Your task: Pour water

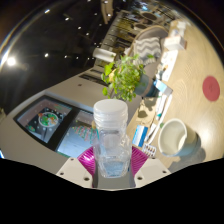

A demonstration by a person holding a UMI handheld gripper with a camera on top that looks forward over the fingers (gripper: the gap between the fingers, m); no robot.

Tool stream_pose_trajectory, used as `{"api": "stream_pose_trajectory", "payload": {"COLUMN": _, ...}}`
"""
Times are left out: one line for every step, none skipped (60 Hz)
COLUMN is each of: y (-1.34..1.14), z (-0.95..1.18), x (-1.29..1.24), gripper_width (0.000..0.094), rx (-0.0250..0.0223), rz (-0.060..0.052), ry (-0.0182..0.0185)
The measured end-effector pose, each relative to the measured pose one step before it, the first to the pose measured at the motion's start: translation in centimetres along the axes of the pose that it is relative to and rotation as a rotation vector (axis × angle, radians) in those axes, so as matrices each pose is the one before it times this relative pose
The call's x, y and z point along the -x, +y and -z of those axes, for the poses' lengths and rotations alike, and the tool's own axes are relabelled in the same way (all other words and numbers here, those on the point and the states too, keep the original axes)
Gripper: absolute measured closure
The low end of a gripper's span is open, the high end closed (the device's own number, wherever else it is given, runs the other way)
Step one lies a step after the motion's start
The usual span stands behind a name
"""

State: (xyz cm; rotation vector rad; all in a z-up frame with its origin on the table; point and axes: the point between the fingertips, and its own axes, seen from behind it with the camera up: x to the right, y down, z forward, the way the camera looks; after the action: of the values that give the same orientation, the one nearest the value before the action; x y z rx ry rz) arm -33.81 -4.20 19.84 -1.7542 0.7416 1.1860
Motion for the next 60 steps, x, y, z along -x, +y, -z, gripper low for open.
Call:
{"api": "stream_pose_trajectory", "payload": {"y": -0.590, "z": -0.002, "x": 0.269, "gripper_width": 0.0517, "rx": -0.01104, "rz": 0.0663, "ry": 0.01230}}
{"api": "stream_pose_trajectory", "payload": {"y": -0.713, "z": 0.196, "x": 0.250, "gripper_width": 0.0517, "rx": -0.01168, "rz": 0.0603, "ry": 0.00914}}
{"api": "stream_pose_trajectory", "payload": {"y": -0.794, "z": 0.188, "x": 0.217, "gripper_width": 0.0516, "rx": -0.01290, "rz": 0.0568, "ry": 0.00750}}
{"api": "stream_pose_trajectory", "payload": {"y": -0.810, "z": 0.204, "x": 0.139, "gripper_width": 0.0515, "rx": -0.01430, "rz": 0.0531, "ry": 0.00705}}
{"api": "stream_pose_trajectory", "payload": {"y": -1.172, "z": 1.201, "x": 0.151, "gripper_width": 0.0515, "rx": -0.01363, "rz": 0.0433, "ry": -0.00084}}
{"api": "stream_pose_trajectory", "payload": {"y": -0.669, "z": 0.188, "x": -0.002, "gripper_width": 0.0515, "rx": -0.01191, "rz": 0.0468, "ry": 0.00705}}
{"api": "stream_pose_trajectory", "payload": {"y": -0.768, "z": 0.203, "x": -0.111, "gripper_width": 0.0515, "rx": -0.01123, "rz": 0.0432, "ry": 0.00755}}
{"api": "stream_pose_trajectory", "payload": {"y": -0.733, "z": 0.122, "x": -0.321, "gripper_width": 0.0515, "rx": -0.01089, "rz": 0.0424, "ry": 0.01243}}
{"api": "stream_pose_trajectory", "payload": {"y": -0.858, "z": 0.404, "x": -0.502, "gripper_width": 0.0515, "rx": -0.01160, "rz": 0.0394, "ry": 0.01085}}
{"api": "stream_pose_trajectory", "payload": {"y": -0.685, "z": 0.153, "x": -0.483, "gripper_width": 0.0514, "rx": -0.00829, "rz": 0.0405, "ry": 0.01403}}
{"api": "stream_pose_trajectory", "payload": {"y": -0.650, "z": 0.141, "x": -0.566, "gripper_width": 0.0514, "rx": -0.00777, "rz": 0.0408, "ry": 0.01373}}
{"api": "stream_pose_trajectory", "payload": {"y": -0.574, "z": 0.135, "x": -0.715, "gripper_width": 0.0553, "rx": -0.00722, "rz": 0.0412, "ry": 0.01506}}
{"api": "stream_pose_trajectory", "payload": {"y": -0.493, "z": 0.104, "x": -0.848, "gripper_width": 0.0552, "rx": -0.00727, "rz": 0.0408, "ry": 0.01812}}
{"api": "stream_pose_trajectory", "payload": {"y": -0.476, "z": 0.132, "x": -0.956, "gripper_width": 0.0551, "rx": -0.00726, "rz": 0.0406, "ry": 0.02051}}
{"api": "stream_pose_trajectory", "payload": {"y": -0.301, "z": 0.321, "x": -0.997, "gripper_width": 0.0516, "rx": -0.00610, "rz": 0.0397, "ry": 0.01849}}
{"api": "stream_pose_trajectory", "payload": {"y": -0.314, "z": 0.132, "x": -0.993, "gripper_width": 0.0515, "rx": -0.00203, "rz": 0.0393, "ry": 0.02032}}
{"api": "stream_pose_trajectory", "payload": {"y": -0.085, "z": -0.024, "x": -1.068, "gripper_width": 0.0514, "rx": -0.00057, "rz": 0.0382, "ry": 0.01923}}
{"api": "stream_pose_trajectory", "payload": {"y": 0.017, "z": -0.045, "x": -1.101, "gripper_width": 0.0514, "rx": 0.00089, "rz": 0.0365, "ry": 0.01933}}
{"api": "stream_pose_trajectory", "payload": {"y": 0.103, "z": -0.082, "x": -1.128, "gripper_width": 0.0514, "rx": 0.00239, "rz": 0.0332, "ry": 0.01945}}
{"api": "stream_pose_trajectory", "payload": {"y": 0.182, "z": -0.090, "x": -1.141, "gripper_width": 0.0515, "rx": 0.00324, "rz": 0.0315, "ry": 0.01983}}
{"api": "stream_pose_trajectory", "payload": {"y": 0.234, "z": -0.111, "x": -1.118, "gripper_width": 0.0516, "rx": 0.00438, "rz": 0.0299, "ry": 0.01848}}
{"api": "stream_pose_trajectory", "payload": {"y": 0.383, "z": -0.110, "x": -1.073, "gripper_width": 0.0516, "rx": 0.00657, "rz": 0.0277, "ry": 0.01626}}
{"api": "stream_pose_trajectory", "payload": {"y": 0.735, "z": -0.241, "x": -1.271, "gripper_width": 0.0516, "rx": 0.00491, "rz": 0.0262, "ry": 0.01289}}
{"api": "stream_pose_trajectory", "payload": {"y": 0.437, "z": -0.172, "x": -1.002, "gripper_width": 0.0515, "rx": 0.01038, "rz": 0.0247, "ry": 0.01420}}
{"api": "stream_pose_trajectory", "payload": {"y": 0.527, "z": -0.015, "x": -0.881, "gripper_width": 0.0516, "rx": 0.00968, "rz": 0.0235, "ry": 0.01260}}
{"api": "stream_pose_trajectory", "payload": {"y": 0.591, "z": -0.199, "x": -0.796, "gripper_width": 0.0516, "rx": 0.01124, "rz": 0.0209, "ry": 0.01077}}
{"api": "stream_pose_trajectory", "payload": {"y": 0.627, "z": -0.169, "x": -0.705, "gripper_width": 0.0517, "rx": 0.01195, "rz": 0.0181, "ry": 0.00866}}
{"api": "stream_pose_trajectory", "payload": {"y": 0.680, "z": -0.198, "x": -0.653, "gripper_width": 0.0516, "rx": 0.01190, "rz": 0.0151, "ry": 0.00685}}
{"api": "stream_pose_trajectory", "payload": {"y": 0.705, "z": -0.255, "x": -0.633, "gripper_width": 0.0517, "rx": 0.01188, "rz": 0.0136, "ry": 0.00567}}
{"api": "stream_pose_trajectory", "payload": {"y": 0.713, "z": -0.260, "x": -0.571, "gripper_width": 0.0516, "rx": 0.01172, "rz": 0.0115, "ry": 0.00448}}
{"api": "stream_pose_trajectory", "payload": {"y": 0.768, "z": -0.267, "x": -0.511, "gripper_width": 0.0515, "rx": 0.01204, "rz": 0.0092, "ry": 0.00345}}
{"api": "stream_pose_trajectory", "payload": {"y": 0.741, "z": -0.256, "x": -0.453, "gripper_width": 0.0516, "rx": 0.01169, "rz": 0.0083, "ry": 0.00214}}
{"api": "stream_pose_trajectory", "payload": {"y": 0.909, "z": -0.772, "x": -0.522, "gripper_width": 0.0515, "rx": 0.00752, "rz": 0.0089, "ry": 0.00124}}
{"api": "stream_pose_trajectory", "payload": {"y": 0.760, "z": -0.185, "x": -0.434, "gripper_width": 0.0515, "rx": 0.00913, "rz": 0.0089, "ry": 0.00112}}
{"api": "stream_pose_trajectory", "payload": {"y": 0.630, "z": -0.243, "x": -0.315, "gripper_width": 0.0515, "rx": 0.01165, "rz": 0.0086, "ry": 0.00148}}
{"api": "stream_pose_trajectory", "payload": {"y": 0.629, "z": -0.270, "x": -0.277, "gripper_width": 0.0515, "rx": 0.01158, "rz": 0.0068, "ry": 0.00138}}
{"api": "stream_pose_trajectory", "payload": {"y": 0.610, "z": -0.287, "x": -0.269, "gripper_width": 0.0515, "rx": 0.01044, "rz": 0.0055, "ry": 0.00191}}
{"api": "stream_pose_trajectory", "payload": {"y": 0.568, "z": -0.278, "x": -0.244, "gripper_width": 0.0515, "rx": 0.00919, "rz": 0.0062, "ry": 0.00162}}
{"api": "stream_pose_trajectory", "payload": {"y": 0.586, "z": -0.617, "x": -0.187, "gripper_width": 0.0515, "rx": 0.00711, "rz": 0.0066, "ry": 0.00133}}
{"api": "stream_pose_trajectory", "payload": {"y": 0.480, "z": -0.242, "x": -0.201, "gripper_width": 0.0514, "rx": 0.00685, "rz": 0.0044, "ry": -0.00030}}
{"api": "stream_pose_trajectory", "payload": {"y": 0.512, "z": -0.150, "x": -0.138, "gripper_width": 0.0514, "rx": 0.00739, "rz": 0.0027, "ry": -0.00256}}
{"api": "stream_pose_trajectory", "payload": {"y": 0.444, "z": -0.211, "x": -0.053, "gripper_width": 0.0515, "rx": 0.00704, "rz": 0.0009, "ry": -0.00456}}
{"api": "stream_pose_trajectory", "payload": {"y": 0.430, "z": -0.211, "x": -0.005, "gripper_width": 0.0515, "rx": 0.00729, "rz": -0.0001, "ry": -0.00611}}
{"api": "stream_pose_trajectory", "payload": {"y": 0.420, "z": -0.232, "x": 0.049, "gripper_width": 0.0515, "rx": 0.00700, "rz": -0.0013, "ry": -0.00676}}
{"api": "stream_pose_trajectory", "payload": {"y": 0.415, "z": -0.247, "x": 0.038, "gripper_width": 0.0515, "rx": 0.00708, "rz": -0.0022, "ry": -0.00596}}
{"api": "stream_pose_trajectory", "payload": {"y": 0.416, "z": -0.215, "x": 0.003, "gripper_width": 0.0515, "rx": 0.00826, "rz": -0.0022, "ry": -0.00401}}
{"api": "stream_pose_trajectory", "payload": {"y": 0.432, "z": -0.196, "x": -0.004, "gripper_width": 0.0515, "rx": 0.00903, "rz": -0.0013, "ry": -0.00211}}
{"api": "stream_pose_trajectory", "payload": {"y": 0.289, "z": -0.470, "x": 0.094, "gripper_width": 0.0515, "rx": 0.00883, "rz": 0.0000, "ry": 0.00101}}
{"api": "stream_pose_trajectory", "payload": {"y": 0.429, "z": -0.035, "x": -0.091, "gripper_width": 0.0515, "rx": 0.00831, "rz": -0.0005, "ry": -0.00241}}
{"api": "stream_pose_trajectory", "payload": {"y": 0.426, "z": -0.097, "x": -0.027, "gripper_width": 0.0509, "rx": 0.00762, "rz": -0.0009, "ry": -0.00091}}
{"api": "stream_pose_trajectory", "payload": {"y": 0.513, "z": -0.055, "x": -0.050, "gripper_width": 0.0500, "rx": 0.00948, "rz": 0.0014, "ry": 0.00032}}
{"api": "stream_pose_trajectory", "payload": {"y": -0.280, "z": -0.020, "x": 0.008, "gripper_width": 0.0504, "rx": -0.01834, "rz": -0.0059, "ry": 0.00001}}
{"api": "stream_pose_trajectory", "payload": {"y": -0.103, "z": -0.023, "x": -0.006, "gripper_width": 0.0507, "rx": -0.01078, "rz": -0.0055, "ry": 0.00061}}
{"api": "stream_pose_trajectory", "payload": {"y": 0.213, "z": 0.042, "x": -0.020, "gripper_width": 0.0504, "rx": 0.00452, "rz": -0.0040, "ry": 0.00103}}
{"api": "stream_pose_trajectory", "payload": {"y": -0.073, "z": 0.034, "x": 0.010, "gripper_width": 0.0497, "rx": -0.00370, "rz": -0.0063, "ry": 0.00065}}
{"api": "stream_pose_trajectory", "payload": {"y": -0.070, "z": -0.199, "x": 0.049, "gripper_width": 0.0493, "rx": 0.00397, "rz": -0.0036, "ry": 0.00219}}
{"api": "stream_pose_trajectory", "payload": {"y": 0.015, "z": 0.028, "x": -0.058, "gripper_width": 0.0482, "rx": 0.00052, "rz": -0.0049, "ry": -0.00040}}
{"api": "stream_pose_trajectory", "payload": {"y": -0.039, "z": 0.027, "x": -0.033, "gripper_width": 0.0472, "rx": -0.00197, "rz": -0.0058, "ry": -0.00051}}
{"api": "stream_pose_trajectory", "payload": {"y": 0.015, "z": 0.007, "x": -0.033, "gripper_width": 0.0462, "rx": 0.00030, "rz": -0.0054, "ry": -0.00054}}
{"api": "stream_pose_trajectory", "payload": {"y": 0.058, "z": 0.010, "x": -0.033, "gripper_width": 0.0452, "rx": 0.00304, "rz": -0.0043, "ry": -0.00133}}
